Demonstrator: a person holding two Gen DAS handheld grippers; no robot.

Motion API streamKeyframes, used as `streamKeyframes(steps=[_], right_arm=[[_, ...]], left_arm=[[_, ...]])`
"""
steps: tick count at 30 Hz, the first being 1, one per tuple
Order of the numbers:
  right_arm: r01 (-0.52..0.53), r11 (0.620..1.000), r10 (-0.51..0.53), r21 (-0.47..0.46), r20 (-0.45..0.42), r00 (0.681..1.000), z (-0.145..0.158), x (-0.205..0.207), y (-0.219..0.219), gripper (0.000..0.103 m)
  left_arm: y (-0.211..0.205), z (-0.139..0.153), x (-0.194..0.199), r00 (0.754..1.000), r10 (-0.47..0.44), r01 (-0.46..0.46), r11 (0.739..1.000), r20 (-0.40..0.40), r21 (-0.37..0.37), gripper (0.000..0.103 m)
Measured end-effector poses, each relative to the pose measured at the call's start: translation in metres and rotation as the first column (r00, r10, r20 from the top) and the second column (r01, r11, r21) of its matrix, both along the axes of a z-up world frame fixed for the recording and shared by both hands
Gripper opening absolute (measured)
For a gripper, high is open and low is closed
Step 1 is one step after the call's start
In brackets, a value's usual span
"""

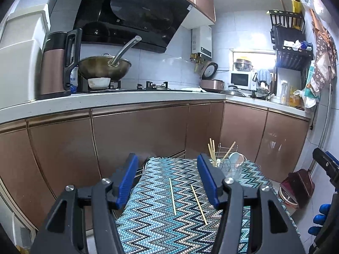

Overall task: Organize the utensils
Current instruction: 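Open both tools and pull them back from the basket, then lower both tools toward the last two chopsticks on the cloth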

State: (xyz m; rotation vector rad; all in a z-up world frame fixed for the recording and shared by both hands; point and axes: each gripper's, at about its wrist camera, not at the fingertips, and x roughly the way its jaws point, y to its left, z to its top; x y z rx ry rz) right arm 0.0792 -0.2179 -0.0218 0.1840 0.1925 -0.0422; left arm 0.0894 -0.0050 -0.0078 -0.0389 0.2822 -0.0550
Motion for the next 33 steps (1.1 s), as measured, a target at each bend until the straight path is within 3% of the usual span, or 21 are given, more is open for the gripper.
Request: streamKeyframes(steps=[9,14,20,25,27,33], right_arm=[[-0.059,0.998,0.06,0.024,-0.063,0.996,-0.017,0.014,0.003,0.103],[-0.08,0.997,0.077,-0.016,-0.122,0.99,-0.026,0.03,0.014,0.103],[-0.149,0.988,0.138,-0.031,-0.229,0.964,-0.047,0.064,0.029,0.103],[-0.208,0.977,0.186,-0.034,-0.331,0.925,-0.071,0.104,0.044,0.102],[-0.238,0.971,0.208,-0.034,-0.377,0.903,-0.083,0.124,0.052,0.096],[-0.33,0.944,0.269,-0.02,-0.533,0.802,-0.12,0.186,0.075,0.073]], left_arm=[[0.0,-0.009,0.007,1.0,-0.008,0.008,1.0,0.006,0.009,0.056],[0.002,-0.024,0.033,0.996,-0.021,0.023,1.0,-0.084,0.022,0.056],[0.026,-0.052,0.081,0.971,-0.056,0.04,0.997,-0.234,-0.073,0.056],[0.049,-0.085,0.135,0.921,-0.094,0.043,0.989,-0.378,-0.142,0.056],[0.051,-0.097,0.153,0.9,-0.114,0.052,0.987,-0.421,-0.155,0.056],[0.046,-0.139,0.221,0.784,-0.21,0.091,0.97,-0.584,-0.227,0.056]])
